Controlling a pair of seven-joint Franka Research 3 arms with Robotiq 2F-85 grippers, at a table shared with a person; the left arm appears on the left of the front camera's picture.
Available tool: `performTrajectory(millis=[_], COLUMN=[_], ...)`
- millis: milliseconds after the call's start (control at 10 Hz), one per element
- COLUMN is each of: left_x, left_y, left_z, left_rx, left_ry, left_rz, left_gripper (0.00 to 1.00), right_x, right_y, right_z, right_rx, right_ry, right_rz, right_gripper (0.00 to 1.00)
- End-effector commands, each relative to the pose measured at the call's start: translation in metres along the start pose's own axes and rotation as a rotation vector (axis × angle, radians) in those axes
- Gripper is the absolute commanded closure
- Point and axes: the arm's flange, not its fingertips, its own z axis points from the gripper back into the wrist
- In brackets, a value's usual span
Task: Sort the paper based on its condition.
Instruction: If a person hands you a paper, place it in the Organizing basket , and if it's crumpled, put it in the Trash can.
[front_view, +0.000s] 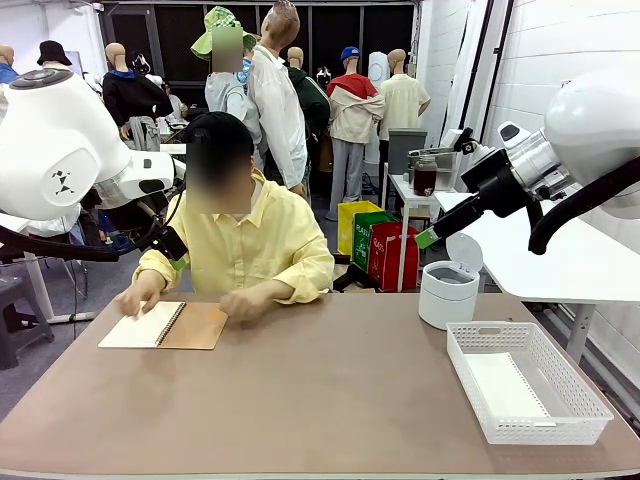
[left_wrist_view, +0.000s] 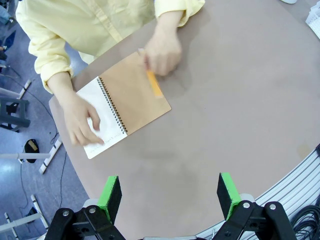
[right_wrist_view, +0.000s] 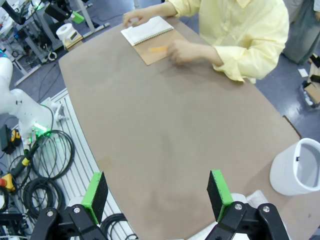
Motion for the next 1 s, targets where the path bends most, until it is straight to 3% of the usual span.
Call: performTrajectory(millis=[0,900], left_x=[-0.0002,-0.0002], left_y=[0.0006,0.0006], left_z=[0.0000,0.0000], left_rx=[-0.001,-0.001], left_ry=[-0.006,-0.006], left_rz=[-0.002,-0.002], left_gripper=[0.00,0.00], right_x=[-0.0004,-0.0004], right_y=[-0.0004,-0.0004], right_z=[0.0002,0.0002], right_rx=[0.007,0.007], right_ry=[0.000,0.000], right_rz=[-0.002,-0.002], right_gripper=[0.00,0.00])
